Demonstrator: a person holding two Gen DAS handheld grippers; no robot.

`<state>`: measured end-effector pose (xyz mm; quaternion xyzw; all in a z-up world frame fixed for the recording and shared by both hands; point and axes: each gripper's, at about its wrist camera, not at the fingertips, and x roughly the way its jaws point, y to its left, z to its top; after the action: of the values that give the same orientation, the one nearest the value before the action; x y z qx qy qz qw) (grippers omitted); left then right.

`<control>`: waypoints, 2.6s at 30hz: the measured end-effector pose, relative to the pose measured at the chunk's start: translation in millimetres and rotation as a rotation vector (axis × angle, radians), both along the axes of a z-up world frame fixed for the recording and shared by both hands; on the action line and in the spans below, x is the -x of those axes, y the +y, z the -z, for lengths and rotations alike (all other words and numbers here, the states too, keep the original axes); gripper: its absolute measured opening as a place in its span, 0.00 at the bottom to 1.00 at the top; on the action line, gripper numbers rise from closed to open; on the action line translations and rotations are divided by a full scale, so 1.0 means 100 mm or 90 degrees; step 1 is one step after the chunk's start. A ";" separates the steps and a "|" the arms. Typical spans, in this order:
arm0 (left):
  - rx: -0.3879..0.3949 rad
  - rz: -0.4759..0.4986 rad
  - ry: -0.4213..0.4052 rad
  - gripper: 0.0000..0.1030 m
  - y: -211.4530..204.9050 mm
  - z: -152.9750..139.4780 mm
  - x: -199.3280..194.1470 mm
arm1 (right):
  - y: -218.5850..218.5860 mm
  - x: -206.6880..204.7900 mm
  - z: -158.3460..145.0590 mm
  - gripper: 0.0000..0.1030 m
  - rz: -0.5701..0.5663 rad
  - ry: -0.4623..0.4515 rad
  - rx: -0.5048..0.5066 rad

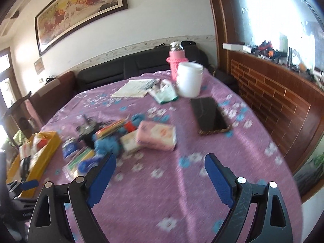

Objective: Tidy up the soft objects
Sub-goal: 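Open both grippers and withdraw them from the tray, then grasp the striped sponge pack with the left gripper while the right grasps the blue Vinda bag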

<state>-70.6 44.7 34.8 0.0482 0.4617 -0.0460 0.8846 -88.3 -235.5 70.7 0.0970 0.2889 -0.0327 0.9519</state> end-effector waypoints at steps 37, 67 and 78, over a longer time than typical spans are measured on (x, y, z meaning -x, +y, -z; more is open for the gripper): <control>0.123 0.296 0.118 0.86 -1.00 0.07 -0.42 | -0.39 -0.72 0.55 0.90 0.041 0.084 -0.042; 0.010 0.220 0.012 0.69 -1.28 0.30 -0.35 | -0.37 -0.81 0.64 0.90 0.027 0.122 -0.051; 0.015 0.163 0.025 1.00 -1.18 0.38 -0.41 | -0.46 -0.84 0.72 0.90 0.040 0.143 -0.081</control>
<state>-30.0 -73.4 -2.9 0.0957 0.4681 -0.1645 0.8630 -4.0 -281.0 -1.3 0.1618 0.3917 -0.0545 0.9041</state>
